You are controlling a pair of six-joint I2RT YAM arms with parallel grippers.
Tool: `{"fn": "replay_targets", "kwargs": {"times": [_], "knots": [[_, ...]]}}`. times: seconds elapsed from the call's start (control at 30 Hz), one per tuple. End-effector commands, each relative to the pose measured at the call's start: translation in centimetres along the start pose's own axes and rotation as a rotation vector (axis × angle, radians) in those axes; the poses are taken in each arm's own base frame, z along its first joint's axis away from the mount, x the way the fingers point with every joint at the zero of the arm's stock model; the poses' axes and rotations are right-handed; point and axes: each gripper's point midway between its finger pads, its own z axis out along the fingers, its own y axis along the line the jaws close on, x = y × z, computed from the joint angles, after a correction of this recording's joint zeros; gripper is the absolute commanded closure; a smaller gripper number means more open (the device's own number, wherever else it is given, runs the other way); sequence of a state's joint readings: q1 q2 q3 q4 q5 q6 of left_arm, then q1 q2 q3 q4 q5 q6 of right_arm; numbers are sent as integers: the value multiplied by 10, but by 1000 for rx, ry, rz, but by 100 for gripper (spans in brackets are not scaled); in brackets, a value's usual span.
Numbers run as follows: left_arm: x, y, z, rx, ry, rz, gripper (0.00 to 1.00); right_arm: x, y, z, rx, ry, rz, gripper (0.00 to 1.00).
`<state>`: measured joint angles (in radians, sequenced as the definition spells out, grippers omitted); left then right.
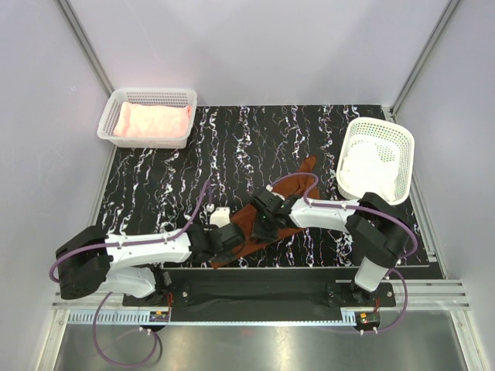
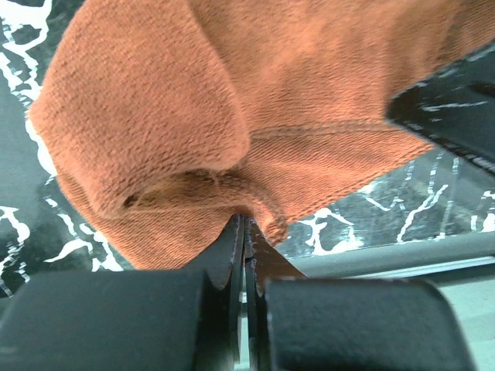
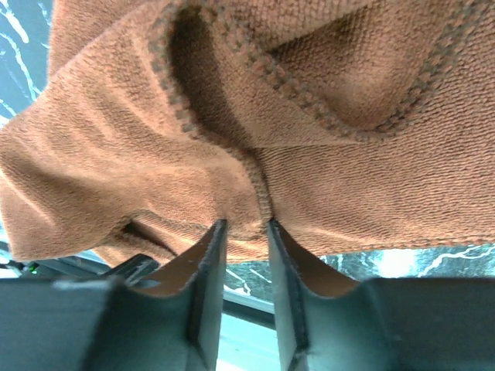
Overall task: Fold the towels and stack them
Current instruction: Flatten out the crumpled towel
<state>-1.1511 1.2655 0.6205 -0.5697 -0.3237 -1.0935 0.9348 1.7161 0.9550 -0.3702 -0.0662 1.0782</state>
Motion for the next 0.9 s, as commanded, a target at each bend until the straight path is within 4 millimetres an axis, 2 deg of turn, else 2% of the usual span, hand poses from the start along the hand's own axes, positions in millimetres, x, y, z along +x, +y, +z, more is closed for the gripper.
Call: {"fn": "replay_targets", "kwargs": {"times": [0.0,0.1,0.2,0.27,0.43,0.53,0.57,0.63,0.67,0.7,0.8,0.87], "knots": [[-15,-3,-10,-6,-56,-14,100,-4,-5,9,44,-38,-14,69],[-24,2,-20,-24,-84,-17,100,-4,-5,8,49,-36,-14,83],[-31,7,-29,-44,-112,-19,100,-5,-2,1,39,-40,-16,92],[-33,12,-30,-55,-127,-24,100,-8,5,-5,21,-50,-18,92],[-34,9,-32,-32,-132,-35,100,-13,18,-18,-9,-64,-37,78],[-34,1,-32,-2,-125,-37,83,-14,18,-12,2,-58,-45,79],[-32,-1,-31,6,-115,-37,72,-13,17,-10,8,-56,-51,79],[-29,-6,-27,29,-107,-45,64,-14,19,-9,0,-58,-51,80],[-27,-8,-25,35,-95,-47,61,-14,19,-9,0,-60,-54,86],[-26,-10,-23,42,-93,-52,55,-14,19,-8,-1,-58,-57,88],[-19,-9,-15,24,-68,-47,49,-16,21,-11,2,-64,-63,85],[-16,-8,-9,10,-55,-40,49,-18,18,-11,13,-80,-63,84]]}}
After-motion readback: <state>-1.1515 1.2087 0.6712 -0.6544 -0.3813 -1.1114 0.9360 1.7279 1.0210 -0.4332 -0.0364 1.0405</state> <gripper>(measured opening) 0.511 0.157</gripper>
